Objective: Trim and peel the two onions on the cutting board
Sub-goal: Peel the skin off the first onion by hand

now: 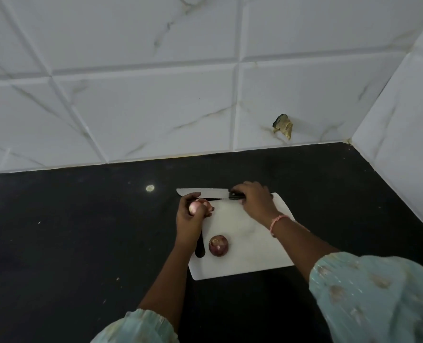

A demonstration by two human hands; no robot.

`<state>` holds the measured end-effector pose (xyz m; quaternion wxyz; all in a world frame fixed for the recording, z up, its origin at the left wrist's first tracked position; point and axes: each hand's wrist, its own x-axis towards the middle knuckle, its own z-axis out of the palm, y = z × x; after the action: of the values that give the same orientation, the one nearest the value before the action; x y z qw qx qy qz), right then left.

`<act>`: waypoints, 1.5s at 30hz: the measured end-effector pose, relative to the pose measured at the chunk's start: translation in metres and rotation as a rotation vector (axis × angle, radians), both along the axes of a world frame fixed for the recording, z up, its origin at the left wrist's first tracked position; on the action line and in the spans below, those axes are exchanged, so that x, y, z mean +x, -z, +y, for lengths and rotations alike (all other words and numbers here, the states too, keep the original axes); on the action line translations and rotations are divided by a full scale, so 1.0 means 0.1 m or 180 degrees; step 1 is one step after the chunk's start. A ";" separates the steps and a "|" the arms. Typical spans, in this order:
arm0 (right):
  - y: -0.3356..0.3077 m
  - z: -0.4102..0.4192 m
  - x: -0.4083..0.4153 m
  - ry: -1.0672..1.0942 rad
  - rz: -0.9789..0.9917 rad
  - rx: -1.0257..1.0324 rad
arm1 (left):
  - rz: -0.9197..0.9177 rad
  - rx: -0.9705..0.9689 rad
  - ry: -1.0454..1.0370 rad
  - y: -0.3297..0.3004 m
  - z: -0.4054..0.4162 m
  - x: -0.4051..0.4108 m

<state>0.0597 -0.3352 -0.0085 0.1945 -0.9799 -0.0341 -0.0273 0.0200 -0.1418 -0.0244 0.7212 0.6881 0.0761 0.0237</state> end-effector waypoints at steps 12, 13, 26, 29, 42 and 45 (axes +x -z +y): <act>-0.11 -0.10 -0.08 0.0286 -0.0375 0.1602 | 0.0259 -0.1012 0.0190 -0.26 -0.06 0.05; -0.23 -0.06 -0.21 0.0260 -0.0375 0.2049 | 0.0272 -0.1105 0.0266 -0.34 -0.13 0.07; -0.71 -0.25 -0.93 0.0936 -0.0198 0.3606 | 0.1581 -0.2586 0.1510 -0.69 -1.00 -0.22; -0.69 -0.38 -0.95 0.1340 -0.0054 0.3733 | 0.2035 -0.2337 0.1307 -0.59 -1.12 -0.23; -0.18 -0.95 -1.14 0.1685 0.0060 0.0904 | 0.2076 -0.1666 0.1297 -0.59 -1.16 -0.26; -0.24 -0.77 -1.12 0.1411 -0.0590 0.0587 | 0.1949 -0.1624 0.1196 -0.62 -1.21 -0.28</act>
<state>-0.0518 -0.4122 0.0158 0.2683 -0.9349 0.1665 -0.1619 -0.0080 -0.2630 0.0377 0.8040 0.4652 0.1633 -0.3325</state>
